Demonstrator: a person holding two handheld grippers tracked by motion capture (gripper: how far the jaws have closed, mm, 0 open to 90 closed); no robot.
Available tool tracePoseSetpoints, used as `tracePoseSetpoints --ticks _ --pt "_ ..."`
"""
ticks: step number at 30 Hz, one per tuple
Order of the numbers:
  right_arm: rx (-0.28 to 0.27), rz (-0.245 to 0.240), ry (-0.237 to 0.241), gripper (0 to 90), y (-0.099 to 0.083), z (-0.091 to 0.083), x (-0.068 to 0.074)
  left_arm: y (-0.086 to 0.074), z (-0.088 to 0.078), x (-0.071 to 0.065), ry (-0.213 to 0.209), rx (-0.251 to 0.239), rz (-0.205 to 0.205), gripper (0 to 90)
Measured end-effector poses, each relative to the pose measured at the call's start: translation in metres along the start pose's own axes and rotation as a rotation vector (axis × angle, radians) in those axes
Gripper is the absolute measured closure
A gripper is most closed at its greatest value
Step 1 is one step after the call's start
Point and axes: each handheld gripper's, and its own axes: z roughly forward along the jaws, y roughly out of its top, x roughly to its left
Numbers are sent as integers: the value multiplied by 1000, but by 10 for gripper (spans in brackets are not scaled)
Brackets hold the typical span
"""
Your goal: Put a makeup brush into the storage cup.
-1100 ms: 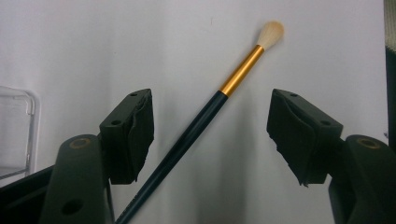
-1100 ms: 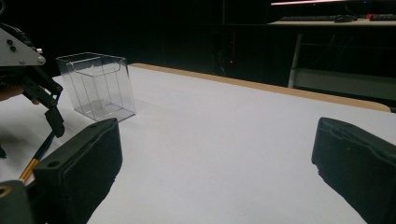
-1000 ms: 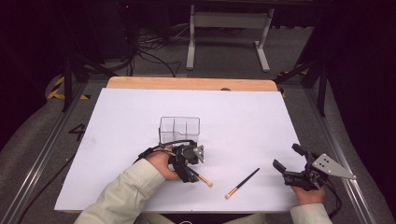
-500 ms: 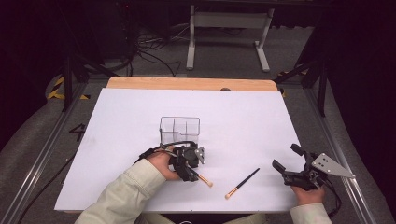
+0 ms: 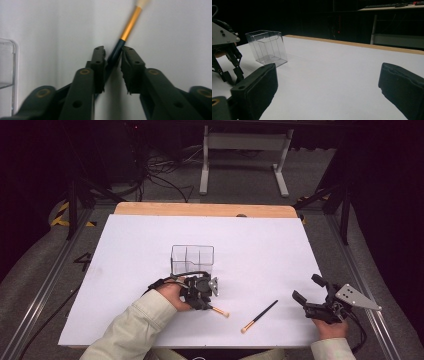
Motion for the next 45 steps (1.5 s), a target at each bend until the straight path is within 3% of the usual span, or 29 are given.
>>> tracePoseSetpoints --ticks 3,10,13,16,25,30,34,45 --pt "-2 7 -2 28 0 0 -1 0 0 -1 3 6 2 815" --pt "3 0 1 29 0 1 0 1 -1 -1 3 22 -11 822" --pt "2 3 1 29 0 1 0 4 0 -6 27 44 0 822" --pt "4 1 2 29 0 1 0 6 0 -6 22 60 -24 822" --pt "8 -2 2 29 0 1 0 8 -1 -4 9 72 -31 825" --pt "10 2 -2 29 0 2 -1 10 -13 -7 5 21 -13 825" --pt "15 -1 1 29 0 4 0 10 -30 -12 15 -56 1 825" --pt "19 0 1 29 -1 6 1 2 -62 -14 30 -272 -38 825"
